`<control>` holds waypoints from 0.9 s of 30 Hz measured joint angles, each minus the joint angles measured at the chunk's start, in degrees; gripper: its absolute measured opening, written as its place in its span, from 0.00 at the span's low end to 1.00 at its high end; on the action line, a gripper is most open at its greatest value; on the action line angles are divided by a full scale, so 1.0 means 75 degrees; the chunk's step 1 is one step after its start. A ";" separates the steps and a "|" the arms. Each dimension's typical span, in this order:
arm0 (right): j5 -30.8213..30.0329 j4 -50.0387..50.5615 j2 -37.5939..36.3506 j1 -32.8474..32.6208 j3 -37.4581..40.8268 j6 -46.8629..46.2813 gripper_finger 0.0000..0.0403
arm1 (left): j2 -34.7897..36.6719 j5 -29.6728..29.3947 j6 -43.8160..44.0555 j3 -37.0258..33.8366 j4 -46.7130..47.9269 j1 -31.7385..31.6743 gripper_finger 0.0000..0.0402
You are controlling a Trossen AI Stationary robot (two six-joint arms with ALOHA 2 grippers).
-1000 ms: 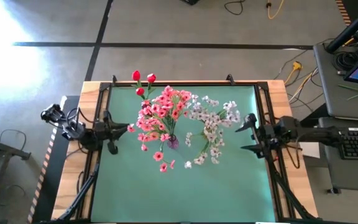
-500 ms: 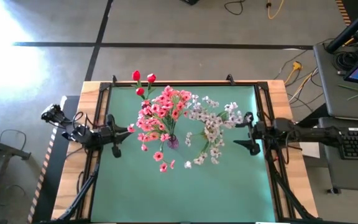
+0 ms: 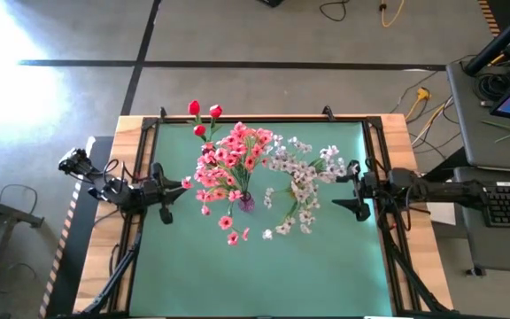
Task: Sort flowers into vase by color
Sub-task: Return to Home Position
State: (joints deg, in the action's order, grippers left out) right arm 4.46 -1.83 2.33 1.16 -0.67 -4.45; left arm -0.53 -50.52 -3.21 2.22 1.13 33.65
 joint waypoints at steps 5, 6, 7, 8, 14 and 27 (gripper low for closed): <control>-0.0002 0.0003 0.0000 0.0001 0.0003 0.0003 0.81 | -0.0041 -0.0006 0.0115 0.0000 0.0006 -0.0001 0.09; -0.0002 0.0006 0.0000 0.0001 0.0003 0.0003 0.81 | -0.0050 -0.0006 0.0022 0.0000 0.0009 0.0000 0.09; -0.0002 0.0006 0.0000 0.0000 0.0003 -0.0003 0.81 | -0.0063 -0.0009 -0.0105 0.0000 0.0009 0.0000 0.09; -0.0002 0.0006 0.0000 0.0000 0.0003 -0.0003 0.81 | -0.0081 -0.0006 -0.0201 0.0000 0.0009 0.0000 0.09; -0.0002 0.0012 0.0000 -0.0001 0.0006 0.0004 0.81 | -0.0149 -0.0003 -0.0045 0.0000 0.0011 -0.0001 0.09; -0.0005 0.0026 0.0003 0.0000 0.0006 0.0012 0.81 | -0.0155 0.0003 -0.0043 0.0000 0.0014 -0.0001 0.09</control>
